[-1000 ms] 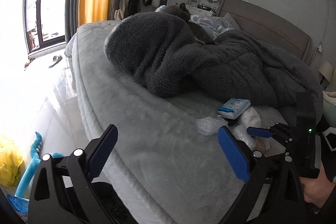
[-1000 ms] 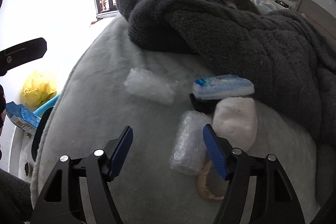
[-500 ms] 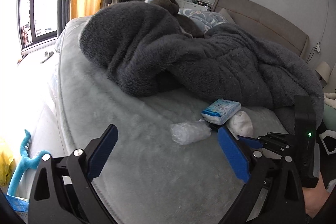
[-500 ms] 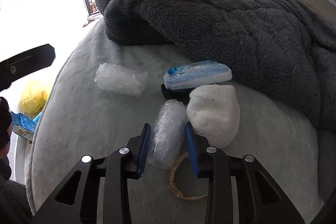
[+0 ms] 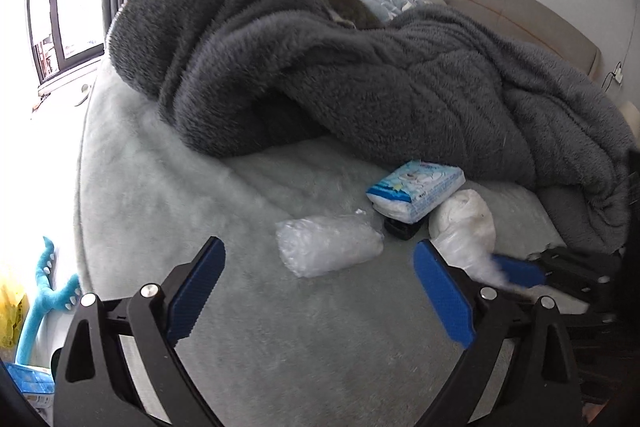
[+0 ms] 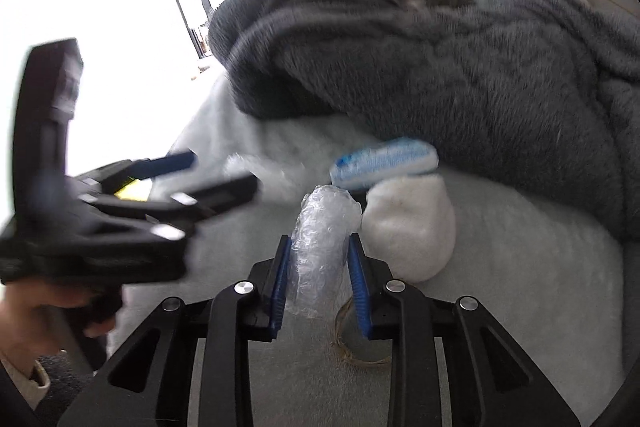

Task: Collect trash
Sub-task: 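Grasp the bubble wrap roll with the left tool while the right tool grasps another bubble wrap piece, then carry both bubble wrap pieces over the teal trash bin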

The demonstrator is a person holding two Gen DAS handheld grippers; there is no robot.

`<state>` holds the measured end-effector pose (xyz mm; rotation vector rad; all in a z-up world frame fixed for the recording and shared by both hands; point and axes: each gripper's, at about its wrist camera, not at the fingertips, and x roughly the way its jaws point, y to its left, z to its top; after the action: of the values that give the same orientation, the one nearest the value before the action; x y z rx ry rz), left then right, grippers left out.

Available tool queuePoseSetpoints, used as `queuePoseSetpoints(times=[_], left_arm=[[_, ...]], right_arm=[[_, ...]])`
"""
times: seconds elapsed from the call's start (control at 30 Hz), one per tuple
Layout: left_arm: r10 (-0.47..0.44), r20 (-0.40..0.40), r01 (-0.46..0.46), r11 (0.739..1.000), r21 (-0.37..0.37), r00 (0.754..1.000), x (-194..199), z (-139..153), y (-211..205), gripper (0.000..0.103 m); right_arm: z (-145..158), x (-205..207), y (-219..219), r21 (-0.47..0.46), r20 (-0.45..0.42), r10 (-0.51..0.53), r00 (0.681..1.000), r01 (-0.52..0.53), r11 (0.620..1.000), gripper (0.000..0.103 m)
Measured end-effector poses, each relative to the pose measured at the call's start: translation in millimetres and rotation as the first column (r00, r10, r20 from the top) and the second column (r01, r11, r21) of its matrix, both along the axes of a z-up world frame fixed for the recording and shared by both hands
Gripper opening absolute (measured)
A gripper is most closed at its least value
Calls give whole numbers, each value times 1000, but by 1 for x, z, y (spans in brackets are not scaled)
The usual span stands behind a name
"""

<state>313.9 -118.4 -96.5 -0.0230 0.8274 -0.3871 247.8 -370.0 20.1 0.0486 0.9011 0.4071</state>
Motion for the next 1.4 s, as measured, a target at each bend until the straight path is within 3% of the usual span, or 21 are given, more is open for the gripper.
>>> queuePoseSetpoints(times=[0.3, 0.6, 0.77, 1.4], left_arm=[[23, -24, -22, 998, 61, 999, 7, -20, -19, 88], [68, -48, -67, 997, 30, 997, 19, -30, -22, 79], [69, -53, -68, 997, 23, 996, 26, -32, -29, 68], [-69, 32, 70, 997, -17, 997, -17, -3, -25, 65]], right_arm=[[25, -14, -27, 28, 71, -34, 997, 32, 999, 28], [28, -22, -67, 93, 56, -79, 995, 73, 993, 28], [27, -24, -79, 89, 50, -86, 995, 81, 993, 28], [39, -25, -60, 141, 58, -53, 997, 44, 989, 28]])
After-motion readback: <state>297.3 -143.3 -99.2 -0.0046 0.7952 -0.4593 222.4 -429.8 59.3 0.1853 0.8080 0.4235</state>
